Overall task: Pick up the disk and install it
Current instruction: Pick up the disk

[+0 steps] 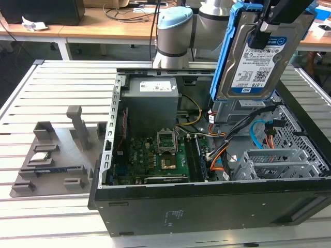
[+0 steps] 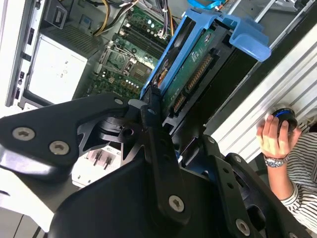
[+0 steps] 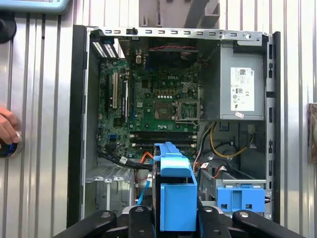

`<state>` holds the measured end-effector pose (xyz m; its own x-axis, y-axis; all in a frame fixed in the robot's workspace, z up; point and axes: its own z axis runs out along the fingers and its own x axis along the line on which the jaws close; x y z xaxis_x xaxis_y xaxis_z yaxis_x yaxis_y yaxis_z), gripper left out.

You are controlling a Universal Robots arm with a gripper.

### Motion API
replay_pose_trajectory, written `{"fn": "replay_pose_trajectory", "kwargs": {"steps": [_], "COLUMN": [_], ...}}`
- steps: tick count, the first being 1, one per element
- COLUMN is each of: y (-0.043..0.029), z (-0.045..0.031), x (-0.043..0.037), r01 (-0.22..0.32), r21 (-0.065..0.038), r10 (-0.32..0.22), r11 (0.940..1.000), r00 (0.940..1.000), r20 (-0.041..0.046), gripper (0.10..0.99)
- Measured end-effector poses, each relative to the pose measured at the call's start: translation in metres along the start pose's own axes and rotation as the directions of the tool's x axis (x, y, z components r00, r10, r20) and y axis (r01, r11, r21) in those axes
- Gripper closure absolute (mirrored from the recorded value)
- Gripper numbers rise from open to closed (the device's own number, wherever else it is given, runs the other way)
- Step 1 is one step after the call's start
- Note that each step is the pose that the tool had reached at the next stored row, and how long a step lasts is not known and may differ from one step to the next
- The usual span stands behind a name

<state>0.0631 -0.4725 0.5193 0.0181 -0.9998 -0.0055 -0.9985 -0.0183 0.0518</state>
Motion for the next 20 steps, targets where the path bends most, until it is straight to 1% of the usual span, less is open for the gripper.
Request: {"fn": "replay_pose_trajectory", "kwargs": {"steps": [2,5,9,12,18,20], "y": [0.0000,0.0002,0.0003,0.0005,0.0007,0.0008], "z": [0.0001,0.0003,0.0004,0.0006,0.0008,0.0008], "x": [0.0030,0.0111,0.0186,0.0271,0.0406,0.0465], "r01": [0.000,0.000,0.000,0.000,0.000,0.000], "r21": [0.000,0.000,0.000,0.000,0.000,0.000], "r10": [0.000,0.000,0.000,0.000,0.000,0.000], "r11": [1.0000,1.0000,1.0000,1.0000,1.0000,1.0000], "r00": [1.0000,1.0000,1.0000,1.0000,1.0000,1.0000], "r20": [0.0001,0.0000,0.0000,-0.0001,-0.0005,-0.0010], "gripper": [0.722,0.722,0.722,0.722,0.722,0.722]}}
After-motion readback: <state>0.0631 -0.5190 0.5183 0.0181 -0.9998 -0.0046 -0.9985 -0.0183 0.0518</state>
